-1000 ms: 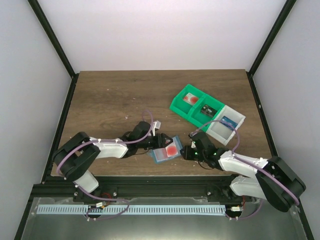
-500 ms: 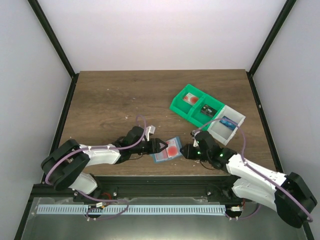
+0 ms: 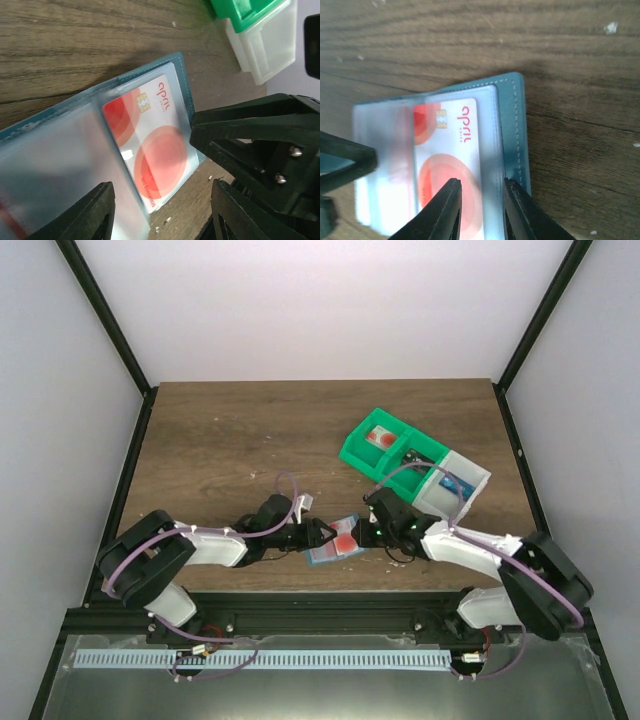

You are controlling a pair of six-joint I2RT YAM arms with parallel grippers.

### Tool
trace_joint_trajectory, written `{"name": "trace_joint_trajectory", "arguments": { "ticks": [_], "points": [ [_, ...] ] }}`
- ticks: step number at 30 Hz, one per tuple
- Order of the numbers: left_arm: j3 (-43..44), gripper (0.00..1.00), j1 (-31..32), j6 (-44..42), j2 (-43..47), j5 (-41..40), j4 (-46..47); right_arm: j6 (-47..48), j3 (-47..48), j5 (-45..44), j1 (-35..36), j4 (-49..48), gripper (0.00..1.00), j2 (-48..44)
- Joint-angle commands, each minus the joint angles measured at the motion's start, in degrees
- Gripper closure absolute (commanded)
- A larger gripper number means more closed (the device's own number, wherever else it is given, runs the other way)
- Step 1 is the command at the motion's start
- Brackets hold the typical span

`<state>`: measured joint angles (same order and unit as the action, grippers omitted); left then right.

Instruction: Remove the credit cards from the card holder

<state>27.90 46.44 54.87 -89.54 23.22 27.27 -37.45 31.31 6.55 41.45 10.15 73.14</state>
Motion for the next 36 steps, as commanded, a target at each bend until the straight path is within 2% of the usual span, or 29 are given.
{"name": "trace_joint_trajectory", "arguments": {
  "ticks": [1, 5, 11, 30, 32, 36],
  "points": [
    [0.6, 0.45, 0.2, -1.5, 1.4, -2.3, -3.6, 0.6, 0.4, 0.5, 0.5, -3.9, 0.76, 4.7],
    [0.8, 0.49, 0.1, -2.4, 3.4, -4.1, -6.9, -2.3, -3.0, 1.8, 2.7, -7.7, 0.79, 5.5],
    [0.0, 0.5, 0.2, -1.8, 3.8, -2.9, -5.5, -6.5, -5.4, 0.3, 6.9, -9.6, 0.83, 7.5],
    [-1.4, 0.55, 0.3, -2.2, 0.5, -5.5, -6.7, -8.0, -7.7, -0.3, 7.7, -11.9, 0.85, 8.0],
    [-1.6, 0.55, 0.5, -1.3, -0.1, -4.9, -5.4, -8.1, -7.9, -0.3, 7.7, -12.2, 0.85, 7.9],
    [-3.6, 0.56, 0.9, 2.5, -1.8, -0.2, 3.5, -8.2, -8.1, -0.1, 7.7, -12.5, 0.85, 8.2]
  ]
}}
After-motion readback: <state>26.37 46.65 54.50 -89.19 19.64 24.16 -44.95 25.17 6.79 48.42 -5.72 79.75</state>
